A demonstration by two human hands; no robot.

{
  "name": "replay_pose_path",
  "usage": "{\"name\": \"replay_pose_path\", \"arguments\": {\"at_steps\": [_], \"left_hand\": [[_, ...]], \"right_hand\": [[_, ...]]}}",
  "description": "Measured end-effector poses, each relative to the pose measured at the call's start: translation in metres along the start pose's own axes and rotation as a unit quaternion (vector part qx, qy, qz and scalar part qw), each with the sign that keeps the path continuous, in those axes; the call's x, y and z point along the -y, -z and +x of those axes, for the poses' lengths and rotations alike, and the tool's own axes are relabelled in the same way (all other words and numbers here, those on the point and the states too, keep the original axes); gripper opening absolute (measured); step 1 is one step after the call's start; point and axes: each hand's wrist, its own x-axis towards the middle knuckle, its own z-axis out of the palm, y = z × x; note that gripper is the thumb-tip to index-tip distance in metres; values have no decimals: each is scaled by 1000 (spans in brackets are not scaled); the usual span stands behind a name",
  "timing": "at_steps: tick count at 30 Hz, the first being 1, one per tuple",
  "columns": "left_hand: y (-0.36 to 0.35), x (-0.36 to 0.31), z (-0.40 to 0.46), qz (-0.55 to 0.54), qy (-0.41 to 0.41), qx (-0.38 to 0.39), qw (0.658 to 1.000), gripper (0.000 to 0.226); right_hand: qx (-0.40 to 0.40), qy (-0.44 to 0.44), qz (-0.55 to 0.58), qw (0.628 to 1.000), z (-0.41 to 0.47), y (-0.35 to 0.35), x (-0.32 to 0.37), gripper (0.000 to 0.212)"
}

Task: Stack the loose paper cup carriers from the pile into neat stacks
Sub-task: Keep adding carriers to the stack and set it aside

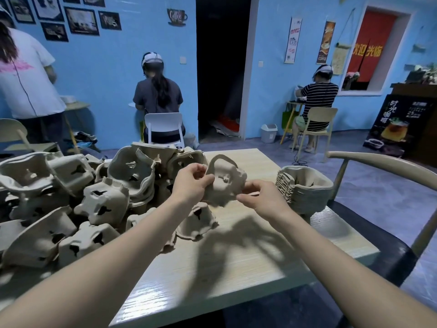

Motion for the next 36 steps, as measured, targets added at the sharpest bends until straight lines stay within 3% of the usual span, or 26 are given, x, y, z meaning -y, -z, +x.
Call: {"name": "replay_pose_path", "arguments": {"at_steps": [3, 8, 13, 18, 23, 26, 28, 32, 36], "left_hand": [[3, -9, -1, 96, -95, -15, 991, 8], [3, -14, -9, 250, -258, -3, 933, 8], [-5, -15, -24, 311, -371, 42, 874, 9], [-11, -20, -21, 318, -417, 94, 846, 11], [-21, -33, -19, 285, -434, 98, 849, 23], [-31, -40, -16, 252, -409, 36, 876, 18], [-41, -48, -15, 227, -334, 0, 915, 19], [-68, -62, -13, 143, -122, 47, 981, 32], [-101, -69, -16, 22, -45, 82, 995, 17]], "right_hand": [[-9, -31, 116, 993, 0, 5, 6, 18], [-32, -39, 152, 987, 7, 9, 21, 20], [-48, -91, 165, 981, 16, 12, 27, 22], [-73, -139, 131, 979, 17, 25, 29, 33], [-112, -131, 81, 982, 21, 47, 32, 9], [-157, -114, 54, 980, 24, 66, 30, 22], [-174, -107, 34, 978, 23, 81, 31, 19], [-191, -80, 0, 978, 19, 110, 30, 18], [-229, -80, -26, 970, 19, 134, 19, 21]]}}
